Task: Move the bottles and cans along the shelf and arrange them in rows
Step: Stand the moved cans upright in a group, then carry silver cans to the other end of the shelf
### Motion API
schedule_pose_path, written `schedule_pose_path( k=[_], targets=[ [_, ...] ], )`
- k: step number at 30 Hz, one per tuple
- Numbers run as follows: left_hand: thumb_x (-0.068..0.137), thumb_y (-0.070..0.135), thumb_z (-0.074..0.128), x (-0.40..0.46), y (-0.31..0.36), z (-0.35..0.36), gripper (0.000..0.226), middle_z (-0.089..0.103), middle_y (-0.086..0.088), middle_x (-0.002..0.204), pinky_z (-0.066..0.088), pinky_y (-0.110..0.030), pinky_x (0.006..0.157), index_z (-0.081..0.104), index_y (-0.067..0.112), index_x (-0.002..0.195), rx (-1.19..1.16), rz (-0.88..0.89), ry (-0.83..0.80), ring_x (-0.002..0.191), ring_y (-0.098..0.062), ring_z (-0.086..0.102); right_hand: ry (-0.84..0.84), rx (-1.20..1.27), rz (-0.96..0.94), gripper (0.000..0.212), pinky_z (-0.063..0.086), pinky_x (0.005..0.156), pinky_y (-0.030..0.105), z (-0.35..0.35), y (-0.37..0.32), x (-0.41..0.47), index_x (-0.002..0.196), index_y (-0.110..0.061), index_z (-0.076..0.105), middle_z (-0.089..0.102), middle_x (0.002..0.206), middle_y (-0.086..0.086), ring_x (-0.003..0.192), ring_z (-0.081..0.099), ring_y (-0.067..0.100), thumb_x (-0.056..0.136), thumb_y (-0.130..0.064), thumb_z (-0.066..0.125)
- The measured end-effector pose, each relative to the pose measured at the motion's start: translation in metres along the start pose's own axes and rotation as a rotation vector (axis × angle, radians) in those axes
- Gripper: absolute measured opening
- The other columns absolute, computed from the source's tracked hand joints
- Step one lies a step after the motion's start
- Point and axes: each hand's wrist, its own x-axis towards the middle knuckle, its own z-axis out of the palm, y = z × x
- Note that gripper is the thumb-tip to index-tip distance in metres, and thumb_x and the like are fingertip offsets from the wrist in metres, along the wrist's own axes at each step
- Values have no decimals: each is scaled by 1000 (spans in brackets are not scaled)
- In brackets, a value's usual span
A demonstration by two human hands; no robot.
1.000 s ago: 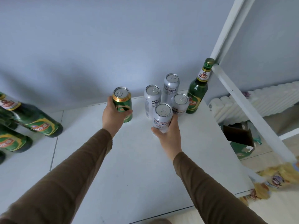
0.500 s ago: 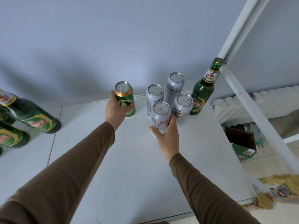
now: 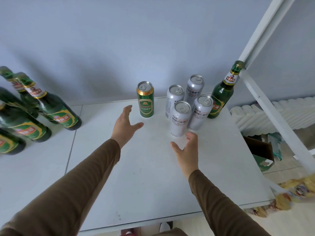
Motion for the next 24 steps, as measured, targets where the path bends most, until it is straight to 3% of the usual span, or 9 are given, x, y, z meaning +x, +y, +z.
schedule_pose_path(
  k=[3,8,14,19,24],
  targets=[
    [85,32,79,-25,-18,-16,79,46,-2,152,38,-36,111,34,23,150,111,59,-41,138,-22,45,-1,-70,22,60,34,98,25,10,-5,-24,131,-2,46,49,129,9,123,46,27,84,-18,79],
    [88,35,74,-60,-62,-55,70,46,0,151,34,-35,112,40,23,148,237,145,-102,140,-20,39,-114,-263,-66,58,27,98,20,49,-32,-65,135,-9,47,46,137,6,126,39,25,85,-22,75],
    [89,37,72,-101,-133,-121,65,41,3,156,33,-36,115,44,25,146,318,163,-100,146,-18,31,-275,-468,-246,62,32,111,29,121,-81,-113,142,-12,42,39,147,4,135,31,24,89,-26,71],
    [87,37,73,-126,-174,-171,64,46,1,151,37,-36,112,47,22,144,364,136,-80,141,-21,38,-380,-575,-362,64,32,116,33,176,-112,-149,145,-14,40,38,151,5,139,30,26,90,-31,69],
    [89,40,71,-137,-197,-202,65,41,-1,156,30,-36,117,45,23,147,421,104,-39,147,-23,31,-450,-630,-470,63,29,117,32,213,-131,-166,147,-13,40,40,152,6,140,32,27,93,-33,65]
  ],
)
